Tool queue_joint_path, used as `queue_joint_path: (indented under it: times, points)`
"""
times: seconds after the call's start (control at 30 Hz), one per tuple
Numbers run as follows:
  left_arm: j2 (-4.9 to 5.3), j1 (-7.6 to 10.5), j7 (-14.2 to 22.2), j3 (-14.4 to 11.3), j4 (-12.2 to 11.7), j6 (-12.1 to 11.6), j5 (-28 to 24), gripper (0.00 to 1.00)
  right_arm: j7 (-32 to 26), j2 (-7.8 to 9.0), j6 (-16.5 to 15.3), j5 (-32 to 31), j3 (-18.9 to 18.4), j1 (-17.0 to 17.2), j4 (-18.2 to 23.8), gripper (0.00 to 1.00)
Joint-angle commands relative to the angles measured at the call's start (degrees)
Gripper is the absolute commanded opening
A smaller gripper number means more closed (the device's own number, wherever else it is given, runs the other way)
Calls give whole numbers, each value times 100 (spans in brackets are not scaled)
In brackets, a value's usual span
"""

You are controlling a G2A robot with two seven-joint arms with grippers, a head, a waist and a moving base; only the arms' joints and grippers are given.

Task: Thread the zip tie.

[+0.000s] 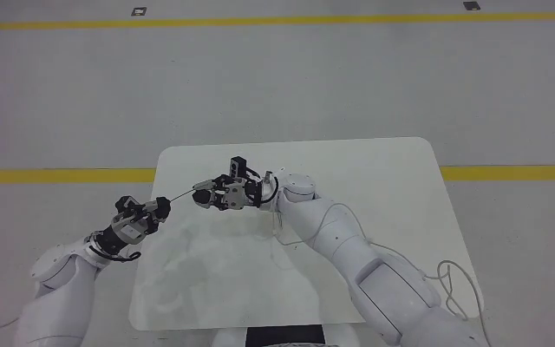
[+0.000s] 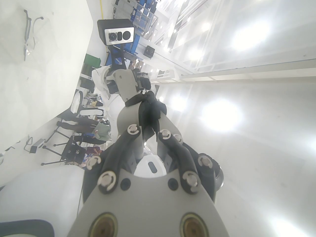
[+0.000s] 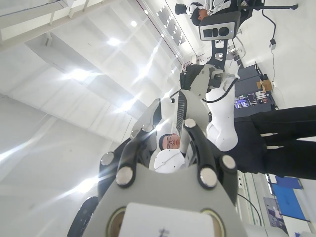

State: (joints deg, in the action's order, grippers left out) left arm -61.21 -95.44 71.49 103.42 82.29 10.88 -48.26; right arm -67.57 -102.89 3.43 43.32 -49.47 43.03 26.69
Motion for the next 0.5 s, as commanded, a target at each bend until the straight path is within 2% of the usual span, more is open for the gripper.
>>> queue_joint_path:
  times: [0.0, 0.2, 0.37, 0.47]
  points:
    - [0, 0, 0, 0, 0, 0, 0, 0, 38, -9, -4, -11, 3, -9, -20, 13]
    - [0, 0, 0, 0, 0, 0, 0, 0, 210, -44, -16, -66, 18, -30, -71, 15]
    - [0, 0, 0, 0, 0, 0, 0, 0, 265, -62, -52, -62, -2, -32, -112, 10]
    - [0, 0, 0, 0, 0, 0, 0, 0, 288, -67, -79, -73, -13, -36, -129, 11]
